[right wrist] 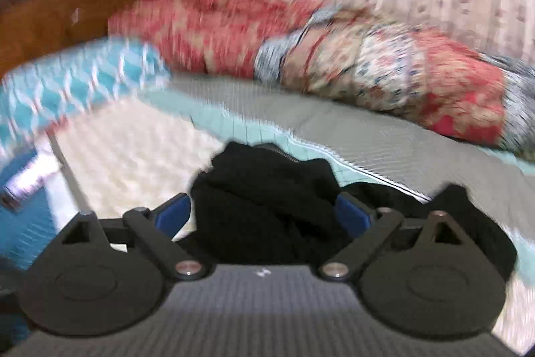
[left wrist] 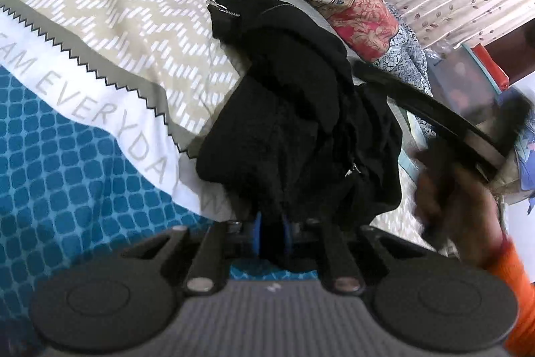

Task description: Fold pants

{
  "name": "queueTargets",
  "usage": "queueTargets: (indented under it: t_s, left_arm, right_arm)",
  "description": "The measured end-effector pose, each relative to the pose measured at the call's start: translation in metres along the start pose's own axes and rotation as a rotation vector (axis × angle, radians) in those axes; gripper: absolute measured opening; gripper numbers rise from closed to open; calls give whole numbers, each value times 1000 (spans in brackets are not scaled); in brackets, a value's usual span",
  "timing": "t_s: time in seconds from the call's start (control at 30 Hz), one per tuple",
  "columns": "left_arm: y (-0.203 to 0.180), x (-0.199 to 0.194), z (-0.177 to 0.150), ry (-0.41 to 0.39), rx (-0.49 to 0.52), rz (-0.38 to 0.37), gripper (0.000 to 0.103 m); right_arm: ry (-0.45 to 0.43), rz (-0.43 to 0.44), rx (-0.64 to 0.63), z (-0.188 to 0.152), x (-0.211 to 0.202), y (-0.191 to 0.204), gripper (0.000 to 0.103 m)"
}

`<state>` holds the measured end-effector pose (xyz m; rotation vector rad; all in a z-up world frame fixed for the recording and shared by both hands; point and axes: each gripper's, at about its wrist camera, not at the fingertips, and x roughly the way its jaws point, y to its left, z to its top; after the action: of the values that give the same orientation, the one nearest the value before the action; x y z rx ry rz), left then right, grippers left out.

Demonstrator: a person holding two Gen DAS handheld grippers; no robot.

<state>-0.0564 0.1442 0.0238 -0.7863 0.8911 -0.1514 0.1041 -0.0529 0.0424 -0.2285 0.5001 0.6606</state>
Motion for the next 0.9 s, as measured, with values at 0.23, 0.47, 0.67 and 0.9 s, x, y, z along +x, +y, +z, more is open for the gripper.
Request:
queueTargets:
  t_s: [0.23, 0.47, 0.67, 0.9]
  left_arm:
    - [-3, 6, 6, 0, 17, 9, 11]
    - [-18, 20, 0, -7, 70, -8, 13]
    - [-23, 23, 20, -50, 102, 42, 46]
    - [-49, 43, 61, -121, 234, 97, 60]
  right_arm:
    - [57, -191, 177, 27, 7, -59, 17]
    - [-275, -612, 757, -16, -131, -235, 76]
    - [-96, -466, 645, -97, -195, -216, 81]
    - [68, -286, 552, -103, -132, -170, 81]
